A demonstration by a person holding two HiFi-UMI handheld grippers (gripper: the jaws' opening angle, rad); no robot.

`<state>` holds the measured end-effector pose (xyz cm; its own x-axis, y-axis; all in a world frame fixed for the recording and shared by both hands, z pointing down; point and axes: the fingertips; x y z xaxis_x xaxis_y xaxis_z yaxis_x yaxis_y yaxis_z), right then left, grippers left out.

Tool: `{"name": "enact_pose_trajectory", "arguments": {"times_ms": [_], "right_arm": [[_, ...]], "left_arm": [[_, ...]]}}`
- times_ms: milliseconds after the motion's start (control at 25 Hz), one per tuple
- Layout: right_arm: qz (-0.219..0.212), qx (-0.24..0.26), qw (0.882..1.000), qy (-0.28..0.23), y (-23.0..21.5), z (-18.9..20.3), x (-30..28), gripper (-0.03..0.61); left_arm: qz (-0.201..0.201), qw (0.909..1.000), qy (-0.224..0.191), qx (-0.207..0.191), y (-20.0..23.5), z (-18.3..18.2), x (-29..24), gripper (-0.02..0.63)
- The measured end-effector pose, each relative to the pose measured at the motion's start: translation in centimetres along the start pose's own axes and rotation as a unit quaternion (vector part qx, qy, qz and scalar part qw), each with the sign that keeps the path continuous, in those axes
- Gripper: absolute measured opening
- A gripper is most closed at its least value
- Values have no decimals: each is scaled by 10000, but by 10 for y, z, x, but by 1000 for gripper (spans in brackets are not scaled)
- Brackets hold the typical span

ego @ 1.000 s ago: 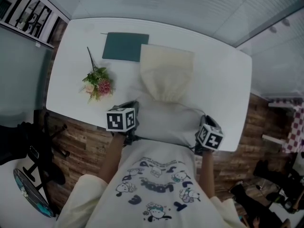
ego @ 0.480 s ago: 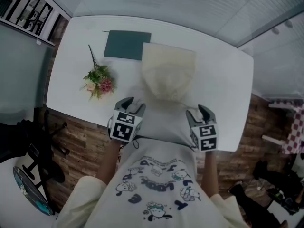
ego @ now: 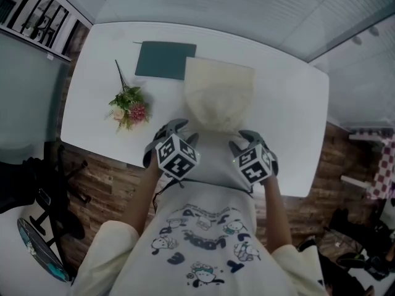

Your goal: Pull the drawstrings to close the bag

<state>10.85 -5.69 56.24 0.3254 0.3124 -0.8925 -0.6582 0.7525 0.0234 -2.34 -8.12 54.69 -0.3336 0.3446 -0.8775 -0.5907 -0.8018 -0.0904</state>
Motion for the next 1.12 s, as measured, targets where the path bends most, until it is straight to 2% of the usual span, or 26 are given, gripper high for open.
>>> {"name": "enact_pose_trajectory", "arguments": {"times_ms": [160, 240, 360, 440, 680, 920, 1000, 1120], "right_arm": [[-9, 246, 9995, 174, 2, -3, -7, 153], [76, 277, 9994, 195, 1, -3, -7, 99], [108, 226, 9996, 116, 2, -3, -4, 64], [129, 198, 9997, 96, 2, -4, -2, 50], [218, 183, 9996, 60, 3, -5, 4, 43], [267, 112, 9996, 53, 0, -4, 4, 40], [285, 93, 9995, 28, -1, -5, 6, 37], [374, 31, 9993, -41, -3, -7, 9, 31]], "left_arm": [[265, 9991, 217, -269, -7, -1, -13, 222], [322, 9986, 274, -310, -11, -1, -16, 219], [351, 9987, 263, -263, -15, -1, -16, 115], [370, 9986, 292, -251, -18, 1, -17, 92], [7, 9983, 409, -426, -12, 9, -20, 86], [125, 9976, 449, -518, -18, 9, -23, 84], [193, 9974, 453, -524, -21, 9, -23, 64], [239, 9985, 389, -301, -23, 7, -20, 57]]}}
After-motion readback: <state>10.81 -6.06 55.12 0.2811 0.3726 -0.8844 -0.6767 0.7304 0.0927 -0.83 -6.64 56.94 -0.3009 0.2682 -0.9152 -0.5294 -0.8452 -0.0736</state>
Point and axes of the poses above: the fingertips, and each gripper's own axes: x backward along the fingers, y to its left, z out of its underside, and after that the axes turned 2 degrees about -x, right-handed
